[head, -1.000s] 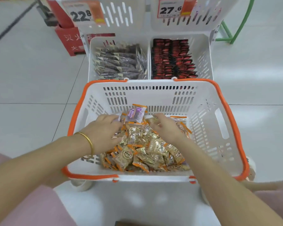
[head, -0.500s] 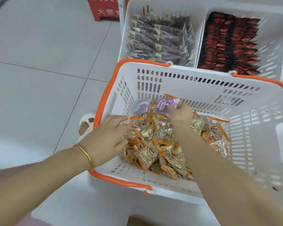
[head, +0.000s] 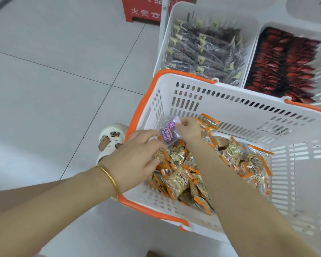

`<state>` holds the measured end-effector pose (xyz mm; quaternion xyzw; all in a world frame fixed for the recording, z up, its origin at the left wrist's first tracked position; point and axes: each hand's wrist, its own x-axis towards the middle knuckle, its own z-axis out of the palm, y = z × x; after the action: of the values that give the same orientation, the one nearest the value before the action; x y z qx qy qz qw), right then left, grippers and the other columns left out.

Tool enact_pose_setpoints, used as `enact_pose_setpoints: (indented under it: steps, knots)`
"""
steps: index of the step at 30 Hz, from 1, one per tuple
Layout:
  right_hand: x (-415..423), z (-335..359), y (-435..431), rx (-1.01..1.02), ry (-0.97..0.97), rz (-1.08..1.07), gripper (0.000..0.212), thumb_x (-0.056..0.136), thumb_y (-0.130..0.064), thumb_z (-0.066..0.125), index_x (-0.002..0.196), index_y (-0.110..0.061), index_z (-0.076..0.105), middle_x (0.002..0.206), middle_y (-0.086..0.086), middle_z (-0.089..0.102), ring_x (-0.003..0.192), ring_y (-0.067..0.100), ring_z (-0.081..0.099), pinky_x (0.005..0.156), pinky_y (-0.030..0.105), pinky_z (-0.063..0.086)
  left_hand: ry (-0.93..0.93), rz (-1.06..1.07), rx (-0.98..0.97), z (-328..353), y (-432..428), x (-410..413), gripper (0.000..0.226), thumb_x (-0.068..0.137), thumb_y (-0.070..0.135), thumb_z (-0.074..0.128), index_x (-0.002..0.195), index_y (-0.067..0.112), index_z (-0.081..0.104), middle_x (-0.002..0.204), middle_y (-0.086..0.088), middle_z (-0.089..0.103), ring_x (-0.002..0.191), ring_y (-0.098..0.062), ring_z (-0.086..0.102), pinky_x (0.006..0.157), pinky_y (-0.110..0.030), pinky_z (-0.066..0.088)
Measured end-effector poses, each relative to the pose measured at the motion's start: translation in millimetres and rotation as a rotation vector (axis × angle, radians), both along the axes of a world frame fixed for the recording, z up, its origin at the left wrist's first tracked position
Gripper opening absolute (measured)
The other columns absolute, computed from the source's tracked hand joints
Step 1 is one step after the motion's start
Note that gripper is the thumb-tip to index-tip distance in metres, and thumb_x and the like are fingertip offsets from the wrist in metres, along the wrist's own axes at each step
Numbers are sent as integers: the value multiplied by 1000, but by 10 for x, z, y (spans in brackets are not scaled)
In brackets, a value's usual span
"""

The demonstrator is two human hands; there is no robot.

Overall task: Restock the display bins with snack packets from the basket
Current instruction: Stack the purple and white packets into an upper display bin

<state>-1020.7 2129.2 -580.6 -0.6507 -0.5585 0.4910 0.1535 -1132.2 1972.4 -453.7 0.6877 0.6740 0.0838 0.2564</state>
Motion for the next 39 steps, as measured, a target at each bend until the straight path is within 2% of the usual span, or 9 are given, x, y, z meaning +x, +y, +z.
enact_pose_setpoints:
  steps: [6,11,15,20,25,29,31,34,39]
  knots:
    - [-116,-62,13,-49,-41,-105,25,95,-9,48,118,-6,59,117,11,61,109,27,55,86,31,42,-15,-24,-65,35,25,-10,37,97,27,43,134,30,42,151,10,17,135,-4,6,82,7,-14]
    - [143,36,-131,57,45,-199,20,93,-9,55,110,-5,65,108,7,66,100,21,60,84,31,46,-38,28,-50,79,78,5,35,97,26,45,132,29,44,149,9,22,136,-5,12,95,-8,10]
    - [595,512,-213,116,240,-25,9,92,-13,59,90,-15,68,87,-8,69,79,9,63,72,28,52,-133,199,-72,165,223,93,41,97,23,46,137,21,40,144,2,33,133,-13,30,104,-17,22]
    - [1133,1342,-197,199,310,286,8,89,-6,61,86,-11,66,73,-1,69,60,14,60,61,24,50,-777,778,-431,425,635,387,61,98,52,29,142,10,29,118,-21,57,105,-31,61,88,-39,49]
    - [1478,2068,-187,439,164,512,11,85,-7,66,82,-18,67,90,-3,69,83,13,64,75,26,48,-1133,873,-595,764,934,921,74,86,69,38,131,10,42,111,-20,60,83,-31,66,80,-41,50]
    - [1720,2457,-266,470,79,760,8,83,-10,69,83,-18,70,120,0,64,107,4,59,88,16,47,-1231,742,-485,1021,1043,1184,31,94,26,56,120,13,48,99,-13,62,73,-22,64,69,-36,53]
    - [1897,2637,-233,463,61,748,10,83,-8,69,84,-18,69,119,0,64,103,4,60,83,10,45,-1185,654,-323,1120,1101,1233,50,92,2,55,132,24,34,107,-12,57,72,-19,60,65,-36,51]
    - [2130,2854,-145,404,126,565,4,83,-6,68,86,-4,69,86,6,68,75,22,63,67,20,49,-1160,531,-156,1225,1186,1209,79,86,-14,54,148,11,12,113,-16,55,74,-19,61,57,-32,56]
    - [2199,2981,-1,467,88,439,3,83,-4,67,84,-8,68,75,6,65,63,10,55,62,27,45,-1088,278,-139,1282,1258,1255,35,82,-17,55,114,-3,60,102,-24,66,82,-24,67,75,-33,57]
